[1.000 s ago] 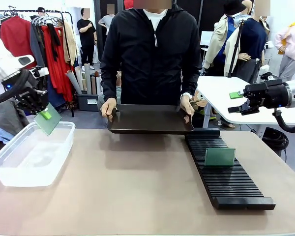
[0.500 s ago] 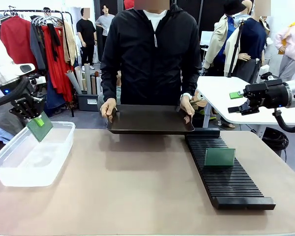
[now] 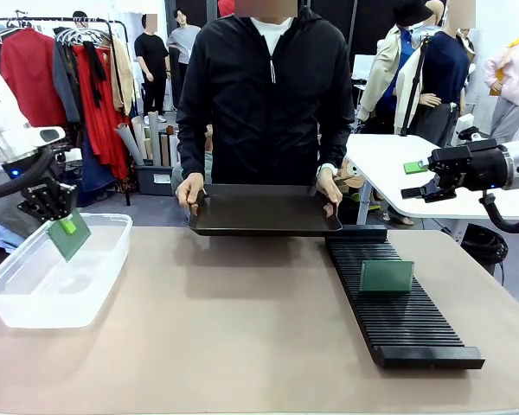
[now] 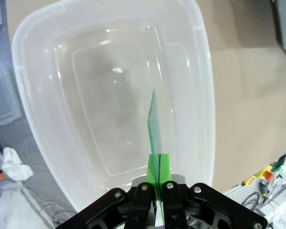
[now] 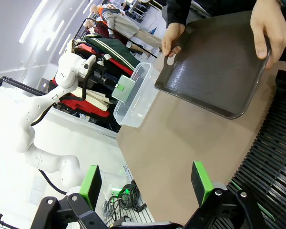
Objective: Sort PCBs into racks and boxes based on the side picked up.
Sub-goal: If the short side of the Blank PCB is picked up, insert it into the PCB Rack ; if the long side is picked up, place it in the Organizing box.
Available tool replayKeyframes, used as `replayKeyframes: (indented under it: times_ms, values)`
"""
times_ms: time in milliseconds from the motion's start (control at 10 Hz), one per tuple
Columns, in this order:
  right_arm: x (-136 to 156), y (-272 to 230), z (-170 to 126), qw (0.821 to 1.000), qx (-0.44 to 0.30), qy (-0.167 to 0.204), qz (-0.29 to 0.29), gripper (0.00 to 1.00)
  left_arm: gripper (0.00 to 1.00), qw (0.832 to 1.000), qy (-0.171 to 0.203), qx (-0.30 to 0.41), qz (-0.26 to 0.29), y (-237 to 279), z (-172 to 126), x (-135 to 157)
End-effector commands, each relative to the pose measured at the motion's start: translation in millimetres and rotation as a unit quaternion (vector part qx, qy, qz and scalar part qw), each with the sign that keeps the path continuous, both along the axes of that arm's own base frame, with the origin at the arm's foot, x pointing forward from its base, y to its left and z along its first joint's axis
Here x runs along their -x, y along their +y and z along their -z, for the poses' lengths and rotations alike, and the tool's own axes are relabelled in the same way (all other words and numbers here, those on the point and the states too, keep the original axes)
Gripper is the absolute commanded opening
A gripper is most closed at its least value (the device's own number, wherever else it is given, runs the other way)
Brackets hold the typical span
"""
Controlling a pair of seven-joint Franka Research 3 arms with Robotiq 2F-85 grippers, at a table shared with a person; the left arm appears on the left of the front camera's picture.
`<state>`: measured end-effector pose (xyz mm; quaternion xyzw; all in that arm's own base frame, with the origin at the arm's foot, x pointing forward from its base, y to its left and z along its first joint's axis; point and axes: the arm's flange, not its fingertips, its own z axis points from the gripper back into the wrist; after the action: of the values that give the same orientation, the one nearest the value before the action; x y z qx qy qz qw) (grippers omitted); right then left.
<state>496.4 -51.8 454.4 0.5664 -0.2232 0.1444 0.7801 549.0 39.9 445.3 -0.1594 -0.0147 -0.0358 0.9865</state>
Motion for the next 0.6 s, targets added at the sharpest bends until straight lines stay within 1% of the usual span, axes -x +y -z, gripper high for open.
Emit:
replayKeyframes:
  times_ms: [0, 300, 500]
  values:
    - [0.1, 0.4, -1.8, 1.000, 0.000, -0.001, 0.000, 1.00, 0.00, 1.000, -0.002, 0.013, -0.003, 6.8, 17.8, -8.0]
    - [0.1, 0.4, -1.8, 1.000, 0.000, -0.001, 0.000, 1.00, 0.00, 0.999, -0.005, 0.031, 0.003, 10.7, 44.7, -14.2]
    - [0.1, 0.4, -1.8, 1.000, 0.000, -0.001, 0.000, 1.00, 0.00, 0.999, -0.012, 0.041, 0.008, 12.4, 54.9, -16.5]
